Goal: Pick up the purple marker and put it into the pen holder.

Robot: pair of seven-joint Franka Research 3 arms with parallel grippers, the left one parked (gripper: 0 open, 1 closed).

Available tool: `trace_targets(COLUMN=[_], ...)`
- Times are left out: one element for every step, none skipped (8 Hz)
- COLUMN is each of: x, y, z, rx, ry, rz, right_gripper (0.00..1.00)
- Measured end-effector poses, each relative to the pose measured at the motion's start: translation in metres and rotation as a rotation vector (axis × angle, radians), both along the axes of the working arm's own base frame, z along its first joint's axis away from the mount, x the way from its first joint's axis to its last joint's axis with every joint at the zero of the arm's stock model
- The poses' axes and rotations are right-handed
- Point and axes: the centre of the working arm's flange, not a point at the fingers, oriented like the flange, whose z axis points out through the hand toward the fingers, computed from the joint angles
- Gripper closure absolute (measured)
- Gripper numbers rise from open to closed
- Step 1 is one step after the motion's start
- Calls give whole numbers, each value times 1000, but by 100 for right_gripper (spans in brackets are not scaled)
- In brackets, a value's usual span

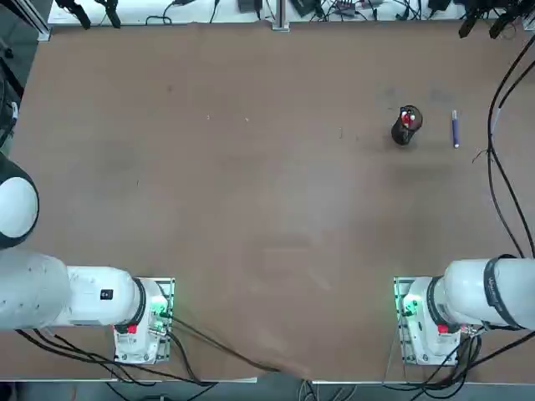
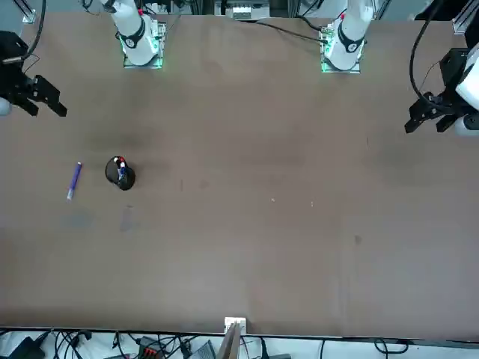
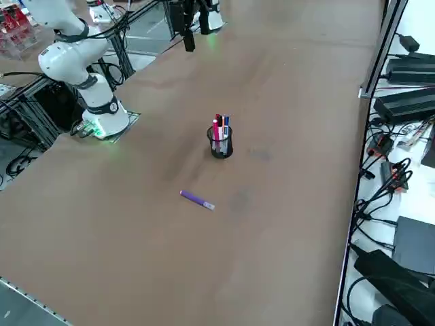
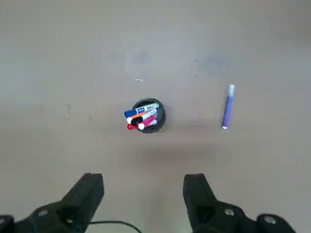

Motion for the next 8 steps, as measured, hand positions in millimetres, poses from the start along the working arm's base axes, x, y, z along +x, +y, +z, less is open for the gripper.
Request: trace_targets(x=[-3,-9,-16,-20,-18,-9,5,19], y=[-2,-6,-14,-30,-54,-81,-110,-139], z=[-4,-12,-24,-43,-65,-90,-118,-151], rx=[2,7,12,13,14,20,27,28], ry=[40,110,202,305,368,383,354,295], rz=[-2,-8,-22,-50,-89,-130,-175,-209], right_gripper=[0,0,0,0,0,0,0,0])
